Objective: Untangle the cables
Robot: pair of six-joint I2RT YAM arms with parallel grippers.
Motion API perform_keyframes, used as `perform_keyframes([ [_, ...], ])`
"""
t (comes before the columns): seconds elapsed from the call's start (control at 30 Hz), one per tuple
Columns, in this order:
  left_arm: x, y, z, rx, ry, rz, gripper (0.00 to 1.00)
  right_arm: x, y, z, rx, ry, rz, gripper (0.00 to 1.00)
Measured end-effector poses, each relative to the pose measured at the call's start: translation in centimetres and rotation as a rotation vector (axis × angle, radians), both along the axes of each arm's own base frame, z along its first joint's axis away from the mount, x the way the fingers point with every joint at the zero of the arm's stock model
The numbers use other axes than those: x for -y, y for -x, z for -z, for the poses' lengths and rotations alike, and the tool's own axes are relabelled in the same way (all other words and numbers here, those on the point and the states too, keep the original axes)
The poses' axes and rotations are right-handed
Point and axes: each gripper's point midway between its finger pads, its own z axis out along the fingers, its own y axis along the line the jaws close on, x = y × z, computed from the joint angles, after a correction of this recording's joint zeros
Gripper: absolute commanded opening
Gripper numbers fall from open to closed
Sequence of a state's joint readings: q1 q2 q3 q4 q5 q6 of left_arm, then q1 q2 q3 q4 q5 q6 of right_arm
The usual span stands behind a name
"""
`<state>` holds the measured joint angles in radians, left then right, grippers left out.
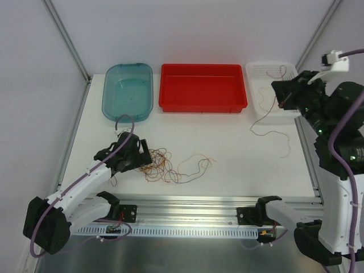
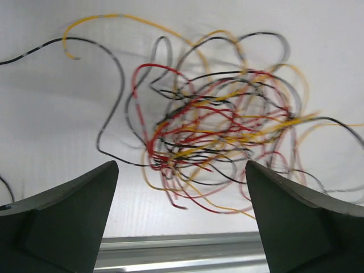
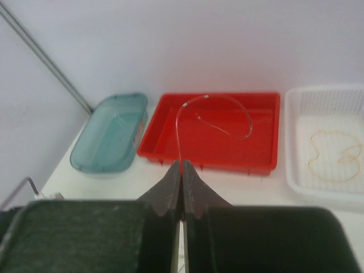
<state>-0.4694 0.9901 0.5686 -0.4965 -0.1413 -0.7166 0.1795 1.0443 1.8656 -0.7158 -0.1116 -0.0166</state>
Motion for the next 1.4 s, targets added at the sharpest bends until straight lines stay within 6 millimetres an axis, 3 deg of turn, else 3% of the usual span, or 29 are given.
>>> perform_keyframes([
  [0.17,2.5,-1.1,-5.7,0.141,0.13,0.112,0.99,-1.7,-1.6,8.1,-0.199,0.015,-0.079,0.01],
  [0.27,4.3,-1.7,-10.1,0.233,0.209,0.208,0.99,-2.8,-1.7,11.1,-0.266,-0.006,-0.132,0.01],
  [0.4,6.9,-1.9,-14.6,0.322,0.262,0.343,0.99,-4.5,-0.9,13.3,-0.307,-0.064,-0.217,0.01],
  [0.53,11.1,-0.4,-17.9,0.377,0.287,0.542,0.99,-6.3,-0.2,14.8,-0.327,-0.117,-0.299,0.01],
  [0.73,17.2,1.4,-19.5,0.426,0.282,0.782,0.99,-9.5,0.9,16.7,-0.37,-0.144,-0.409,0.01],
  [0.9,23.0,2.3,-19.1,0.468,0.221,0.964,0.98,-11.4,1.6,17.1,-0.38,-0.16,-0.471,0.01],
  [1.0,25.5,2.5,-18.3,0.484,0.195,1.035,0.94,-11.7,1.8,17.3,-0.382,-0.169,-0.479,0.01],
  [1.1,27.0,2.4,-17.3,0.485,0.167,1.069,0.8,-11.7,1.9,17.5,-0.376,-0.174,-0.475,0.01],
  [1.23,28.1,1.8,-16.5,0.491,0.141,1.072,0.54,-11.4,2.1,17.9,-0.369,-0.176,-0.459,0.01],
  [1.27,28.2,1.7,-16.2,0.489,0.135,1.068,0.38,-11.2,2.1,18.1,-0.369,-0.175,-0.453,0.01],
  [1.33,28.5,1.3,-15.8,0.489,0.126,1.061,0.21,-11.0,2.2,18.4,-0.37,-0.172,-0.439,0.01],
  [1.37,28.6,1.2,-15.6,0.488,0.119,1.058,0.05,-10.8,2.2,18.6,-0.369,-0.17,-0.432,0.01],
  [1.4,28.5,1.1,-15.5,0.486,0.114,1.051,0.0,-10.7,2.1,18.7,-0.369,-0.167,-0.423,0.02],
])
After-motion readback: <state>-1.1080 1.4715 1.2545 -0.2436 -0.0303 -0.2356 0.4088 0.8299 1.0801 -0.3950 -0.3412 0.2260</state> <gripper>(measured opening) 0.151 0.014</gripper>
